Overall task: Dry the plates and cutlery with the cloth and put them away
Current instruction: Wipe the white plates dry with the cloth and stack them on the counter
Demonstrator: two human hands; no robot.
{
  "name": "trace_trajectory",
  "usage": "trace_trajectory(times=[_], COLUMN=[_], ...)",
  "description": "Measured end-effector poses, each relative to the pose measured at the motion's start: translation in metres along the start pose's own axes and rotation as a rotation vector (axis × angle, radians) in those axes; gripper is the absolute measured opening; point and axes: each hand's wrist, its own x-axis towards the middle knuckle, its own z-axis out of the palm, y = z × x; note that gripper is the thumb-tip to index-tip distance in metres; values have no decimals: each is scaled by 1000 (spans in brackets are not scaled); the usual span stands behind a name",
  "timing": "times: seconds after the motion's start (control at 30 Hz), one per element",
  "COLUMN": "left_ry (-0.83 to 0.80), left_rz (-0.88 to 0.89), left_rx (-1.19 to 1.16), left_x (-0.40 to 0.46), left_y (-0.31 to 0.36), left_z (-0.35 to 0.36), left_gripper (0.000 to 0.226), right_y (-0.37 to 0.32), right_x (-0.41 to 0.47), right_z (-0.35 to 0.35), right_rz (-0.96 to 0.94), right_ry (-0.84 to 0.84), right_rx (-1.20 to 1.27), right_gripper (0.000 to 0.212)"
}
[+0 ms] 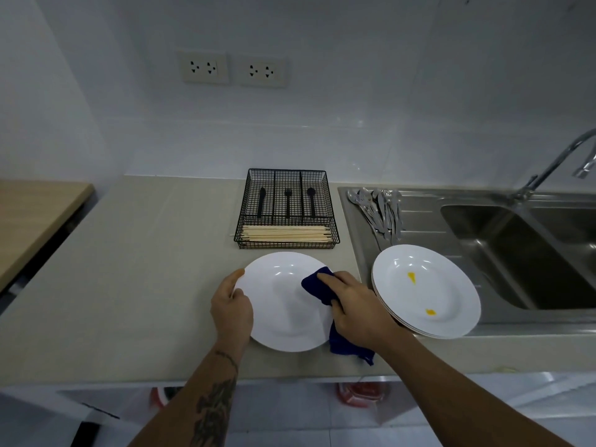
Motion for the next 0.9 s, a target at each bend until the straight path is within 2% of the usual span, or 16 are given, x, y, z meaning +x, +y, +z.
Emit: trace_trajectory(times=[0.23,0.57,0.63,0.73,0.8,0.9], left_ry=[25,53,78,73,-9,-199], left_rz=[-23,56,160,426,509,526], left_rx=[-12,143,229,352,331,283], left_x=[-4,-5,-5,-3,-8,-31], left_y=[-2,-3,1,14,27,45], left_z=[-2,-4,-3,9,31,79], left_gripper=[49,53,50,47,44,39], right_y=[3,7,10,22,34,57], right_x=[-3,-9,-11,-16,-22,-36], right_z=[6,4,-2,-17,-29,-49], right_rz=[-19,-13,6,63,109,185], right_ry=[-17,-3,26,87,140,211], right_rx=[-18,25,43,69,74,58], right_gripper=[57,57,57,57,57,57])
